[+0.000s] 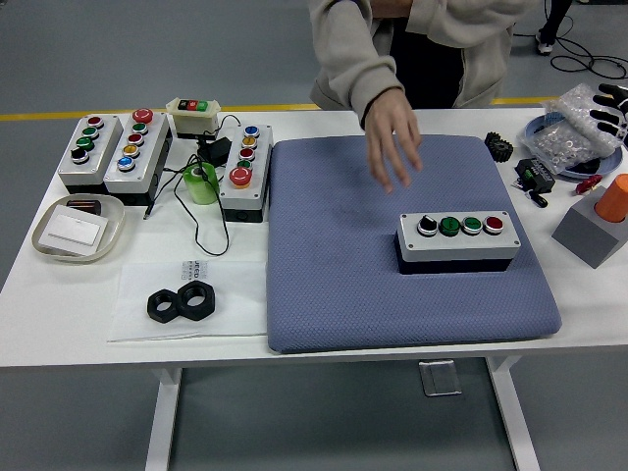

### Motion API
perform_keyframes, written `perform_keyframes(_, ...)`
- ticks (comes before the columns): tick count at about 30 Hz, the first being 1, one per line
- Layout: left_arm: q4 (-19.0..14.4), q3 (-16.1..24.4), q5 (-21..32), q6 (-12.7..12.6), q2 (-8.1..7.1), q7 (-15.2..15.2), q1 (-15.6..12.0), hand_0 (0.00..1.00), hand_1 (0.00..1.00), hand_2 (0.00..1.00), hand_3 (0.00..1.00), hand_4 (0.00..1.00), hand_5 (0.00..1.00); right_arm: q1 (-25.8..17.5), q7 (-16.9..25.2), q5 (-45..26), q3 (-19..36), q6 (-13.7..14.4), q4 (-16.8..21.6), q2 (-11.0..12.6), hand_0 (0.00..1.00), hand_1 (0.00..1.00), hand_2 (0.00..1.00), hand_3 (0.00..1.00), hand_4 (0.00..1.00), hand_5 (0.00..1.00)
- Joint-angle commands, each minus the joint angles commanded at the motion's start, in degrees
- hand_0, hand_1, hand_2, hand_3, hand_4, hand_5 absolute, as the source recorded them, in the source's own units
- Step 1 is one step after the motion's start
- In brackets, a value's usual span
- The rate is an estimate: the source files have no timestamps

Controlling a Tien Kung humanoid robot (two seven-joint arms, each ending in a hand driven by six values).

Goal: Pick up the button,place it on the desk,press the button,press the button

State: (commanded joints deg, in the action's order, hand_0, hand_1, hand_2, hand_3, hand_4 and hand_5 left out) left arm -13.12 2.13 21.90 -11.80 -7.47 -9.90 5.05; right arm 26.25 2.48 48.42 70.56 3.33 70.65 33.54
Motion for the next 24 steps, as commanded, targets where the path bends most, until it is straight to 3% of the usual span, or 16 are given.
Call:
perform_keyframes(13, -0.01, -0.27, 0.33, 0.02, -0.15, -0.13, -0.05, 0.743, 0.84, 0.902, 0.83, 0.642, 0.998, -0.1, -0.04, 0.48, 0.52, -0.28, 0.03, -0.14, 0.906, 0.796, 0.793, 0.793, 0.627, 0.561)
perform_keyframes(24, -0.03, -0.07, 0.19, 0.0, -0.05, -0.02, -0.25, 0.742, 0.84, 0.902, 0.83, 0.642, 0.998, -0.15, -0.08, -0.35, 0.39, -0.46, -0.34, -0.2, 0.906, 0.798, 0.794, 0.795, 0.629, 0.524)
